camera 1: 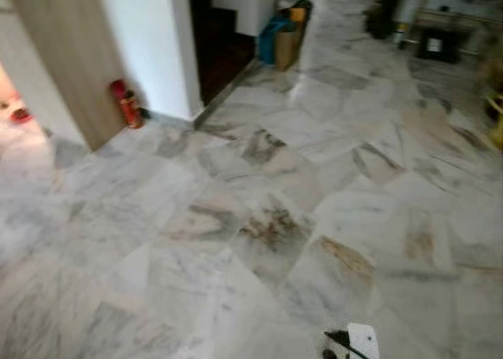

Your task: Hang hanger

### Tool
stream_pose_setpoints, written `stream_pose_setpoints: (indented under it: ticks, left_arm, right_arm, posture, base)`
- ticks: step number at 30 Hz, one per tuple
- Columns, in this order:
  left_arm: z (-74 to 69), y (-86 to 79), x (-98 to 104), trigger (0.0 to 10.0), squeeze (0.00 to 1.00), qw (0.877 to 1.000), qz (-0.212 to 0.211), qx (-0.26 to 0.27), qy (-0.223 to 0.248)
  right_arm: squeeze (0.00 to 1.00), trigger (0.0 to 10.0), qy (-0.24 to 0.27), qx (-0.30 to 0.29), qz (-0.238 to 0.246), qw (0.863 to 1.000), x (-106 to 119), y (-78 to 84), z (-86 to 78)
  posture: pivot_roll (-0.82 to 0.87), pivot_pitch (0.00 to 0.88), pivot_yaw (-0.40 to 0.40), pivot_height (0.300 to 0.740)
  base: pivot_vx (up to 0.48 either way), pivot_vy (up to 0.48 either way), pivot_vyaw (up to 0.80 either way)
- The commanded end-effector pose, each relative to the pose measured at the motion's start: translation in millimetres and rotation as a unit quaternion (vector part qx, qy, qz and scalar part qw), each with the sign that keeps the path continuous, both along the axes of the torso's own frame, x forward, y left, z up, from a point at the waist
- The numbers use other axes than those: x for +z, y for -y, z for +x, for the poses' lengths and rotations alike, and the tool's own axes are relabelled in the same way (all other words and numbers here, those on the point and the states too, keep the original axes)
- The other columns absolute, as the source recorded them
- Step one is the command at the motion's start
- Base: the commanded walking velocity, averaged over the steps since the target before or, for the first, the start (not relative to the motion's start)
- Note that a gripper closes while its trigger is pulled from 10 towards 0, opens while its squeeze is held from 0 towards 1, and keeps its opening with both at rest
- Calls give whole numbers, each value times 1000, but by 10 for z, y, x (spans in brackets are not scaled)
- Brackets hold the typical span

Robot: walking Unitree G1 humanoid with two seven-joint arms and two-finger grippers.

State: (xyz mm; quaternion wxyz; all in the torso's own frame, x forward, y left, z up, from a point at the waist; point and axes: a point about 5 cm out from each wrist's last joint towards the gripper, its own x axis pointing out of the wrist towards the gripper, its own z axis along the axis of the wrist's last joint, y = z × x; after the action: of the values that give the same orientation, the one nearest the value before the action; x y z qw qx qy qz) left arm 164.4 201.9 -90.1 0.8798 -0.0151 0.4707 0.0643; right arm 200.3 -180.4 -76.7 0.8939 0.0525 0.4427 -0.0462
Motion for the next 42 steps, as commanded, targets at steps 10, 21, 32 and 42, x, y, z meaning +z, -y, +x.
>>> stream_pose_setpoints:
  ticks: [10,21,32,42]
  left_arm:
    - [-301,-277,-62,10000,0,994,13,108,-22]
    - [-254,-267,-46,10000,0,994,9,112,-12]
    - [-240,-249,-44,10000,0,996,12,92,-12]
    - [-427,-275,-96,10000,0,997,3,74,-29]
  right_arm:
    - [0,10000,-12,32,39,999,35,70,50]
    - [0,10000,-7,21,40,999,50,82,76]
    - [0,10000,-7,22,40,999,55,103,79]
    - [0,10000,-8,3,33,999,35,245,-3]
  posture:
    - [269,0,-123,740]
    - [249,28,-119,740]
    - [228,35,-121,740]
    - [141,42,-89,740]
  base:
    - [0,0,-800]
    - [0,0,-800]
    - [0,0,-800]
    - [0,0,-800]
